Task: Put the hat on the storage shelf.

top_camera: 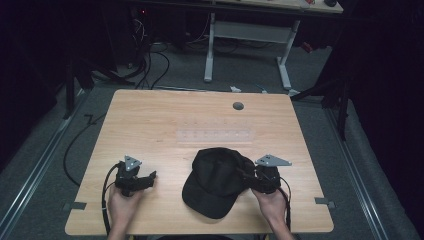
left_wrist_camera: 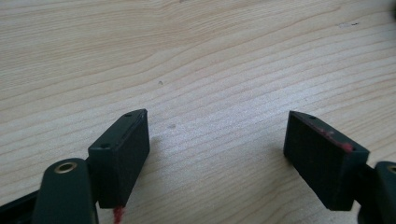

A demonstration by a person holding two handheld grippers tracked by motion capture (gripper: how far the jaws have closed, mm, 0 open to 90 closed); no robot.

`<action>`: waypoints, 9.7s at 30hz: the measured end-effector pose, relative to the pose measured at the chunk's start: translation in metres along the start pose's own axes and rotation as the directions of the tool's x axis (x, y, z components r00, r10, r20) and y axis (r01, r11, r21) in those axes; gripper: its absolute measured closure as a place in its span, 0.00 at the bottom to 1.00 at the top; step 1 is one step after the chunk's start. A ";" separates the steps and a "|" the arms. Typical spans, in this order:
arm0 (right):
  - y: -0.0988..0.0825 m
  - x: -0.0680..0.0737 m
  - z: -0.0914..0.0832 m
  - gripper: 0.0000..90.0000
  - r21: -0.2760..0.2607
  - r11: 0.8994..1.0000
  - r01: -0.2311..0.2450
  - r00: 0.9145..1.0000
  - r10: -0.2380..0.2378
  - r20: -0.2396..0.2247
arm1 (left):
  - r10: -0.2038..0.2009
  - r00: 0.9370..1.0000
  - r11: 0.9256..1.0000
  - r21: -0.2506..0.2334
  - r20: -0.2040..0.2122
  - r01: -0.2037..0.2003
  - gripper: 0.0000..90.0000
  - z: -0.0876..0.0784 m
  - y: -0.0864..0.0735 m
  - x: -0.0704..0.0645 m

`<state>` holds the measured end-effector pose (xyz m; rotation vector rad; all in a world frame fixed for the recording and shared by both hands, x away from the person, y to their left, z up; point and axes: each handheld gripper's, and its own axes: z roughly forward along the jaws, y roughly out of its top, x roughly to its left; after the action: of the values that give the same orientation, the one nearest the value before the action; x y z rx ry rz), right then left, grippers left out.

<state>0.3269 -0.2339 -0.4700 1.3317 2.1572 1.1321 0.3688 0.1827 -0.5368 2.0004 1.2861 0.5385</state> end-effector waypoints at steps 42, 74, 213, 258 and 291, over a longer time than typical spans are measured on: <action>0.005 -0.006 0.004 0.95 -0.005 0.999 -0.046 0.996 0.045 -0.074 | 0.002 1.000 1.000 0.001 -0.002 -0.002 0.25 0.000 0.000 0.000; 0.027 -0.009 -0.031 0.95 -0.135 0.990 -0.034 0.988 0.013 -0.157 | 0.044 0.972 0.999 -0.025 0.230 -0.040 0.25 -0.008 0.009 -0.020; -0.044 -0.063 0.033 0.33 0.078 0.993 -0.088 0.961 0.064 0.270 | 0.108 0.825 0.974 -0.224 0.555 0.023 0.96 -0.063 0.091 -0.038; -0.044 -0.062 0.033 0.33 0.081 0.993 -0.082 0.963 0.058 0.265 | 0.105 0.946 0.957 -0.289 0.307 -0.013 0.96 -0.046 0.154 -0.015; -0.044 -0.062 0.033 0.33 0.080 0.993 -0.081 0.963 0.057 0.264 | 0.066 0.966 0.974 -0.225 0.249 -0.009 0.96 -0.010 0.149 -0.014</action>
<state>0.3537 -0.2832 -0.5314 1.5137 2.0033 0.8368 0.4483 0.1325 -0.4201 1.8410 0.9880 0.4072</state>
